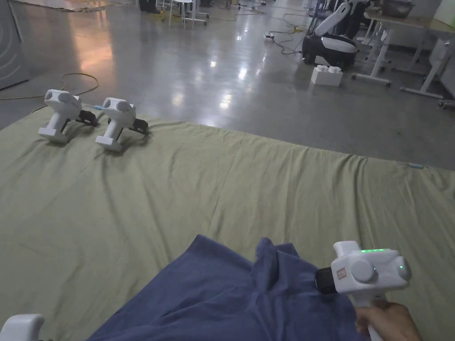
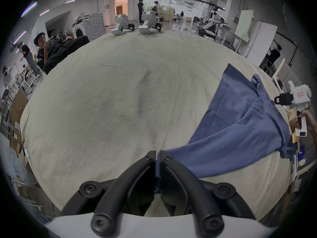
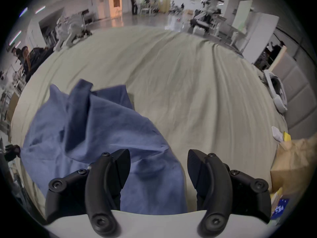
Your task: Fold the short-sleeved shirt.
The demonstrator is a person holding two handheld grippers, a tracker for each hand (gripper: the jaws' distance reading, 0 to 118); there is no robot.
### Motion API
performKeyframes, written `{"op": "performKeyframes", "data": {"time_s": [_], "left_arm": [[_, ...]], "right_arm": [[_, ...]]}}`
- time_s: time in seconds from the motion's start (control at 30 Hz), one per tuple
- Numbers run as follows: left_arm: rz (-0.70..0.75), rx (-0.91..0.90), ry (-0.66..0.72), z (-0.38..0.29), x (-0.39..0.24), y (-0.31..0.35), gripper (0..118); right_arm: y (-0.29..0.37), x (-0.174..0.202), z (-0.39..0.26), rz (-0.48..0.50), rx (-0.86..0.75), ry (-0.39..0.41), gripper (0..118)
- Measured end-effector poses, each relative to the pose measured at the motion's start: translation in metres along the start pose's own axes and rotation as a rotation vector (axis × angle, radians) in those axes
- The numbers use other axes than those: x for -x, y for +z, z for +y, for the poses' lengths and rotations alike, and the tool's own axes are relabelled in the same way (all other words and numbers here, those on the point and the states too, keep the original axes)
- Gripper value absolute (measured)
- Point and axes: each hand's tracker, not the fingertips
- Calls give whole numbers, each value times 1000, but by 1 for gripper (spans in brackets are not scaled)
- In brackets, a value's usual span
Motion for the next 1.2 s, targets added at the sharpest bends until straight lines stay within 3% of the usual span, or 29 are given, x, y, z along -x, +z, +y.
{"op": "performKeyframes", "data": {"time_s": [0.1,0.23,0.33,0.47,0.63,0.87,1.07,1.2], "left_arm": [[-1,0,19,2,-1,2,7],[0,2,12,5,-3,1,7],[6,-3,8,10,-6,5,7],[10,-10,2,12,-10,4,7],[-1,-42,18,18,-9,13,7],[-42,-181,30,45,-11,45,7],[-86,-346,-1,97,-27,96,6],[-105,-441,-20,142,-39,133,6]], "right_arm": [[-25,-6,3,50,105,-9,78],[-24,-6,2,62,67,-19,76],[-19,6,-1,53,44,49,58],[-17,17,-4,31,3,47,7],[11,18,-15,-16,-134,34,6],[124,13,-35,-64,-429,-28,6],[214,-3,-46,-155,-569,-30,6],[264,-27,-46,-188,-677,-95,6]]}}
